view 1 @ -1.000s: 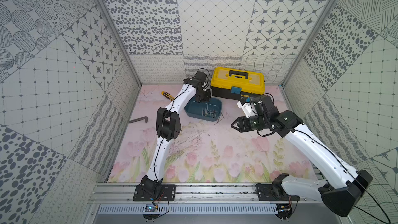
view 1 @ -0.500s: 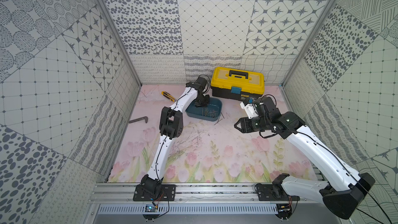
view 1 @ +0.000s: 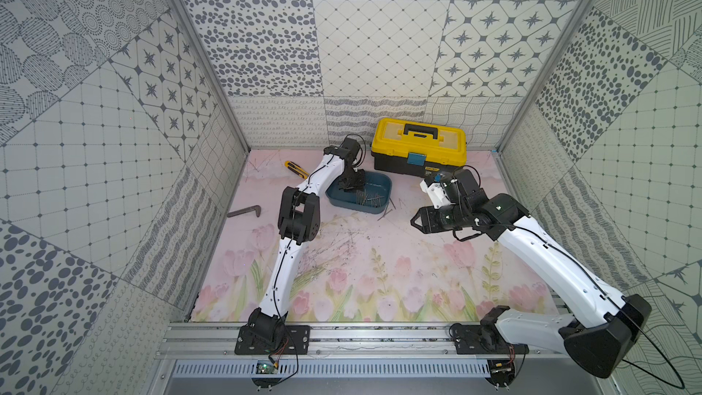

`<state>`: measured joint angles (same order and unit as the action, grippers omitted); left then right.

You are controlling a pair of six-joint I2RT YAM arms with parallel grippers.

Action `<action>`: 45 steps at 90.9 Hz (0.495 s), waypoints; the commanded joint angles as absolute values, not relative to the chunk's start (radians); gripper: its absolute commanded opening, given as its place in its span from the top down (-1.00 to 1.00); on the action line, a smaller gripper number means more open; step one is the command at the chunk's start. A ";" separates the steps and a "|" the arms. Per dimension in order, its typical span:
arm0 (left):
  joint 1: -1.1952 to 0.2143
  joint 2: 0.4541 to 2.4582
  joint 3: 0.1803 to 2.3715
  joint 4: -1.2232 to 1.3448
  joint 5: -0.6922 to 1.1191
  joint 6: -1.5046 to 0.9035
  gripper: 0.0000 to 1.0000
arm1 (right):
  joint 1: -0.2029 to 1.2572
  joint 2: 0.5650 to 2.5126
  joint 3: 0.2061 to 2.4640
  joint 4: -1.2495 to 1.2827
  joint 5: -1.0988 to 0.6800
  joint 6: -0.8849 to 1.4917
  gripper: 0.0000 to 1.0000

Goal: Put the nails on the desktop into the storage box
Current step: Place the nail in the storage box.

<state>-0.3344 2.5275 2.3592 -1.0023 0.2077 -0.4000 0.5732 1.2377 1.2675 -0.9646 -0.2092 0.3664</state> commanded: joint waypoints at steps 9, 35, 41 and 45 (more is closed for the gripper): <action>-0.309 2.421 2.311 -1.012 0.225 -0.387 0.05 | 0.550 1.300 1.271 -0.897 -0.225 0.357 0.04; -0.298 2.142 2.073 -0.970 0.264 -0.370 -0.05 | 0.468 1.521 1.339 -0.827 -0.241 0.304 0.07; -0.298 2.053 1.999 -0.955 0.301 -0.370 -0.12 | 0.468 1.580 1.374 -0.816 -0.218 0.276 0.07; -0.298 1.999 1.933 -0.952 0.315 -0.375 -0.16 | 0.468 1.622 1.394 -0.802 -0.200 0.258 0.08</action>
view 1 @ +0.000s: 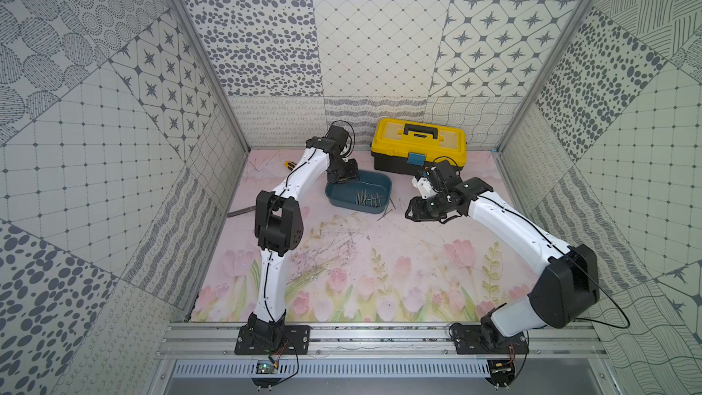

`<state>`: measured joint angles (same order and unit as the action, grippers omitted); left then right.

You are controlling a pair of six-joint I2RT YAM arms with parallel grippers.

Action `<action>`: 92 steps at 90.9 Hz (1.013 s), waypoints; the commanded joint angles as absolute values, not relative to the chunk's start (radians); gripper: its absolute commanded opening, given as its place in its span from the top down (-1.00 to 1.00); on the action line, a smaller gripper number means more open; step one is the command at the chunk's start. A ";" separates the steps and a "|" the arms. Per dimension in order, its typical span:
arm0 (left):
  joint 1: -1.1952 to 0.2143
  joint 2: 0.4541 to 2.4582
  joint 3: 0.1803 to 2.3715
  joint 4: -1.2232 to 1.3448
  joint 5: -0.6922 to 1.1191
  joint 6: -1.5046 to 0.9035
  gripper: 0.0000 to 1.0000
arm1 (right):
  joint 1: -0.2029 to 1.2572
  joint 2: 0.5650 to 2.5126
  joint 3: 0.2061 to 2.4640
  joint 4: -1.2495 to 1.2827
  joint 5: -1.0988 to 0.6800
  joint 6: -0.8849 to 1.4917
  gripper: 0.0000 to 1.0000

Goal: Put the nails on the desktop into the storage box
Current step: Place the nail in the storage box, then pick up the nail from the center of the board.

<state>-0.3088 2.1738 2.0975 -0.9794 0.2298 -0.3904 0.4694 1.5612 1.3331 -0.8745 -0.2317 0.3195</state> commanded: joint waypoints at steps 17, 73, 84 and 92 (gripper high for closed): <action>-0.295 1.717 1.629 -0.835 0.387 -0.451 -0.36 | 0.468 1.802 1.493 -0.754 -0.112 0.178 0.14; -0.279 1.261 1.261 -0.800 0.451 -0.498 -0.98 | 0.495 2.083 1.655 -0.658 0.058 0.071 0.27; -0.276 1.254 1.251 -0.820 0.432 -0.488 -0.99 | 0.500 2.116 1.667 -0.649 0.058 0.079 0.27; -0.273 1.247 1.242 -0.829 0.421 -0.482 -0.99 | 0.507 2.137 1.676 -0.649 0.053 0.087 0.27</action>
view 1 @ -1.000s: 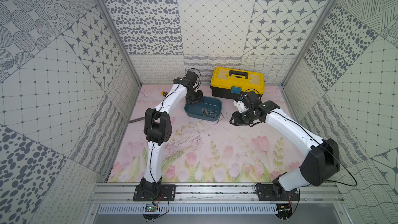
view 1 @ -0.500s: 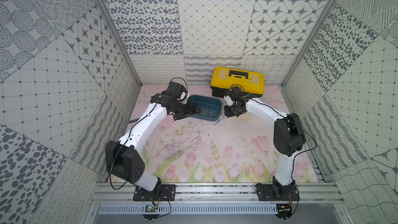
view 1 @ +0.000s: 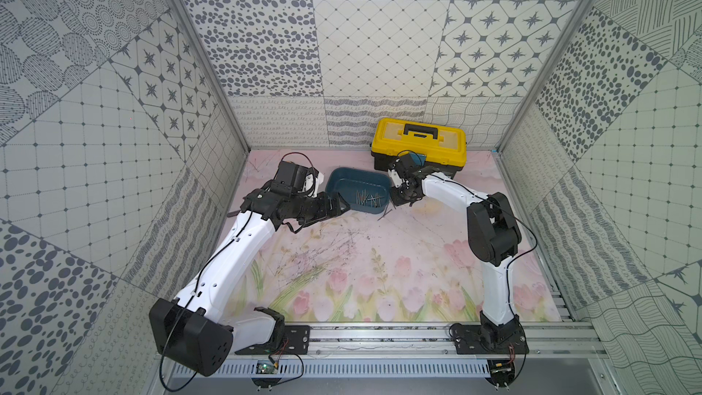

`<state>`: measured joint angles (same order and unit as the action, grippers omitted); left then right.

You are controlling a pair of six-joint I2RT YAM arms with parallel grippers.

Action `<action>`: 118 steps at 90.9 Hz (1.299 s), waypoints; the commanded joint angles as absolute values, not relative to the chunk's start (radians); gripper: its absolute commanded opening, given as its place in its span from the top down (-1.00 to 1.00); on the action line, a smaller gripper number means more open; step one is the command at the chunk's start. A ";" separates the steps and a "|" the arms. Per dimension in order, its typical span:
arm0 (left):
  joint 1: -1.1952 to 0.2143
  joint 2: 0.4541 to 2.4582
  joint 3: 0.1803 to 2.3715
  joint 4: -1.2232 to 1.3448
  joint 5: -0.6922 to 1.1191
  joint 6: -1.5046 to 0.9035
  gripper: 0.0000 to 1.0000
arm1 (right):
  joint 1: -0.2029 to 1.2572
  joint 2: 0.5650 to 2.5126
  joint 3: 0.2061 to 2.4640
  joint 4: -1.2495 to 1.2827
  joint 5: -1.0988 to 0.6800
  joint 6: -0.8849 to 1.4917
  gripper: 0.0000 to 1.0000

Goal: Put the nails on the desktop into the storage box
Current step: Pick up the nail from the center of the board.

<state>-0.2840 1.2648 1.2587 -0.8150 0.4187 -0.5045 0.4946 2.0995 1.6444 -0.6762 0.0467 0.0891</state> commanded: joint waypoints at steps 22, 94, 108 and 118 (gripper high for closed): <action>-0.261 1.250 1.248 -0.857 0.415 -0.468 -0.99 | 0.514 2.175 1.675 -0.641 0.046 0.094 0.27; -0.240 1.281 1.245 -0.832 0.418 -0.515 -0.99 | 0.494 2.151 1.558 -0.624 0.053 0.130 1.00; -0.240 1.290 1.191 -0.721 0.499 -0.613 -0.98 | 0.460 2.009 1.439 -0.625 -0.045 0.175 1.00; -0.240 1.274 1.107 -0.556 0.564 -0.717 -0.99 | 0.454 1.897 1.358 -0.615 -0.136 0.196 1.00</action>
<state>-0.2527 1.2823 1.1927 -0.7837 0.4419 -0.5583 0.4629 2.0136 1.4124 -0.6083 -0.0353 0.1528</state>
